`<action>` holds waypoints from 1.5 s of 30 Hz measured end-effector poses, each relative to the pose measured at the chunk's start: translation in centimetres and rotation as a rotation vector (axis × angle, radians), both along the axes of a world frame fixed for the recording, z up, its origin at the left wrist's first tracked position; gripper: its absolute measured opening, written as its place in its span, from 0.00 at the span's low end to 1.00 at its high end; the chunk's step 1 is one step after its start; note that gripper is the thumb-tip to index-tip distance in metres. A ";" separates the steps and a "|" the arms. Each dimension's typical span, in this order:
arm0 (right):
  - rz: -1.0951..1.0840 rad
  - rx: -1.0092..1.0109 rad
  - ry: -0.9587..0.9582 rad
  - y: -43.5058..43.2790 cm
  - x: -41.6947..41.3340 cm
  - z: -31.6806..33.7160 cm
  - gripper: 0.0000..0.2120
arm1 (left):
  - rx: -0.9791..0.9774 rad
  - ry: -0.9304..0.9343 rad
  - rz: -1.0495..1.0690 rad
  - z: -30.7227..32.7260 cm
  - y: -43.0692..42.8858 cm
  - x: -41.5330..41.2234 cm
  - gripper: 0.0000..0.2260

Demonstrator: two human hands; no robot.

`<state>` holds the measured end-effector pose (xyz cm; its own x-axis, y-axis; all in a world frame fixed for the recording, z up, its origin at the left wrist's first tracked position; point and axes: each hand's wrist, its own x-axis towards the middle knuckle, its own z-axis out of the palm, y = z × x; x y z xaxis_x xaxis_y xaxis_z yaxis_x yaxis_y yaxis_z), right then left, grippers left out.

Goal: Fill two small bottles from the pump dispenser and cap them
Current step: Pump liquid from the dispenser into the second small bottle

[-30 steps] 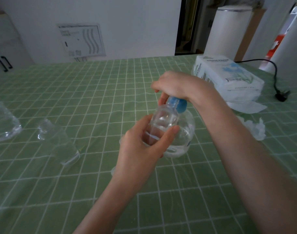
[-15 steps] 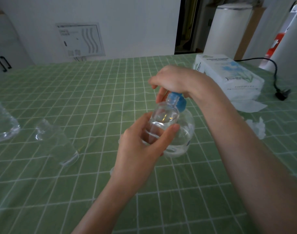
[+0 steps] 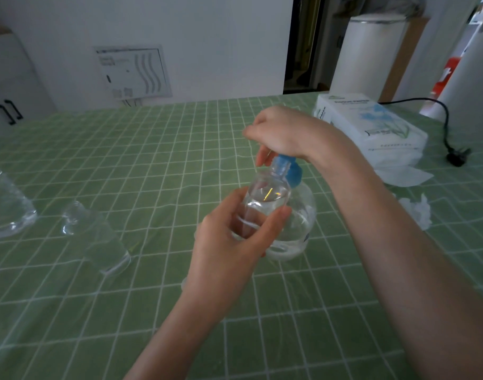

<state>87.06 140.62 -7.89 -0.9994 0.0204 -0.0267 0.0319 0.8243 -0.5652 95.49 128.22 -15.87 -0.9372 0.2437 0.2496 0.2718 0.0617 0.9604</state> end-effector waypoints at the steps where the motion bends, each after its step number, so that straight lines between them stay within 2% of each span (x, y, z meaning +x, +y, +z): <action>1: 0.000 0.004 -0.002 0.0 0.0 0.0 0.16 | 0.002 -0.001 0.002 0.0 0.0 0.0 0.08; 12: -0.009 -0.008 -0.082 -0.1 -0.1 -1.1 0.19 | -0.002 -0.004 0.009 -0.2 0.1 0.1 0.11; 22: -0.006 0.017 -0.037 0.1 -0.2 0.1 0.17 | -0.004 0.005 -0.001 -0.1 0.0 0.0 0.08; 36: -0.014 -0.002 -0.077 -0.1 0.3 -0.8 0.17 | -0.012 -0.004 0.004 -0.3 0.0 0.0 0.13; 41: -0.017 -0.005 -0.040 0.1 0.3 0.0 0.18 | 0.005 0.006 0.003 -0.2 0.1 0.0 0.10; 45: -0.023 -0.013 -0.046 0.1 0.1 0.1 0.17 | 0.003 0.011 0.007 -0.1 0.1 0.0 0.12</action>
